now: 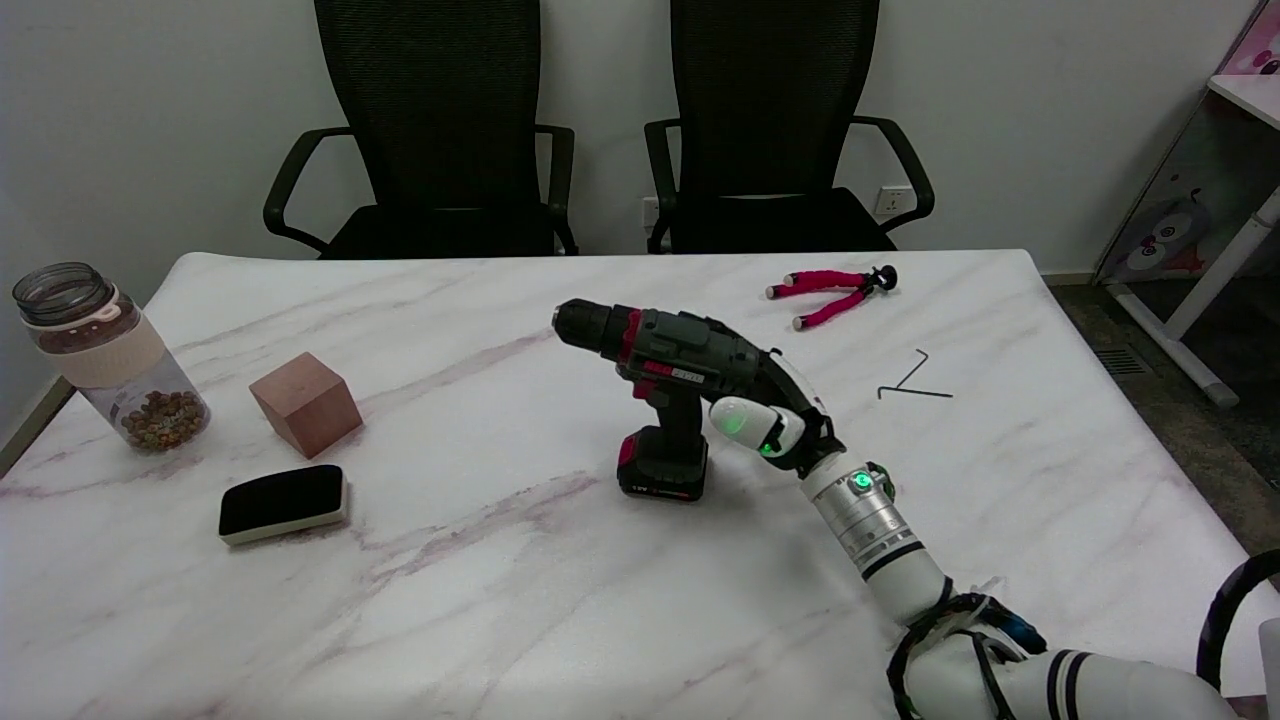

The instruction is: Pick up the power screwdriver.

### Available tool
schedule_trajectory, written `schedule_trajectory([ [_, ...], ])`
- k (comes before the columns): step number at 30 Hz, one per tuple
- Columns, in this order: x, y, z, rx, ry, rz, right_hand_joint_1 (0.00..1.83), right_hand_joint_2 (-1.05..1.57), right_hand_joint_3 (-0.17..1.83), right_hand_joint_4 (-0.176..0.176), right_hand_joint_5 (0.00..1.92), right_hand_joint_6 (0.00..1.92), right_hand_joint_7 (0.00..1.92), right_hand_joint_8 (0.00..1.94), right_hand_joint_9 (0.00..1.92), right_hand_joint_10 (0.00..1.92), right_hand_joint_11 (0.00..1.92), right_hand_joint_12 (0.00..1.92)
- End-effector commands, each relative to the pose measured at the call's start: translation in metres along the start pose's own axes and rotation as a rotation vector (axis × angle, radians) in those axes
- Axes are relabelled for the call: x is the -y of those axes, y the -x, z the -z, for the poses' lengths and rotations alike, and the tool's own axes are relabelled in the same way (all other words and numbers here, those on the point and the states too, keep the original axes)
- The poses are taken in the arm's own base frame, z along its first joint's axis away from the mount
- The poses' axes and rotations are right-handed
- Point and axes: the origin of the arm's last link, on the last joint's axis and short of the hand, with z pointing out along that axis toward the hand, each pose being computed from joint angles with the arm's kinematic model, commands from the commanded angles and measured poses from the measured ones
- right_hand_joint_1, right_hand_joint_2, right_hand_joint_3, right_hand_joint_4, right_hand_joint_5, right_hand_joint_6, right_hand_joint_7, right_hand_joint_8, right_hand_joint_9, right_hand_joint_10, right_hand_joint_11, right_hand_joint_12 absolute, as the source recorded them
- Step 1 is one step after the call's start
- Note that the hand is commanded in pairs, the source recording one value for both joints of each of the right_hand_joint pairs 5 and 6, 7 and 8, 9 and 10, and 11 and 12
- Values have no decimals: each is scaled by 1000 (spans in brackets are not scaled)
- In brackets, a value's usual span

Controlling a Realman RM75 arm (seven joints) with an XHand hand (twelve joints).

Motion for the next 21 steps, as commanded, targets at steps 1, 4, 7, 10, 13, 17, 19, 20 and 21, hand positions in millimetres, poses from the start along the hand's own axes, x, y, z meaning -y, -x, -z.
schedule_trajectory([
  [1,-5,23,-10,53,11,6,870,-1,535,-18,350,350,350,350,460,460,570,570],
  [4,-5,26,-10,56,9,15,867,8,533,-19,351,351,351,351,461,461,567,567],
  [7,-5,28,-12,61,14,16,866,16,534,-20,351,351,351,351,460,460,565,565],
  [10,-6,29,-14,66,16,27,866,15,546,-20,351,351,351,351,459,459,561,561],
  [13,-6,30,-15,69,19,35,866,15,549,-20,351,351,351,351,459,459,559,559],
  [17,-6,31,-16,70,18,34,866,15,552,-21,352,352,352,352,457,457,554,554],
  [19,-6,31,-16,71,21,34,866,16,553,-21,351,351,351,351,456,456,551,551],
  [20,-6,31,-16,70,22,35,866,16,553,-21,351,351,351,351,456,456,550,550],
  [21,-6,31,-16,70,23,35,866,16,553,-21,351,351,351,351,456,456,549,549],
])
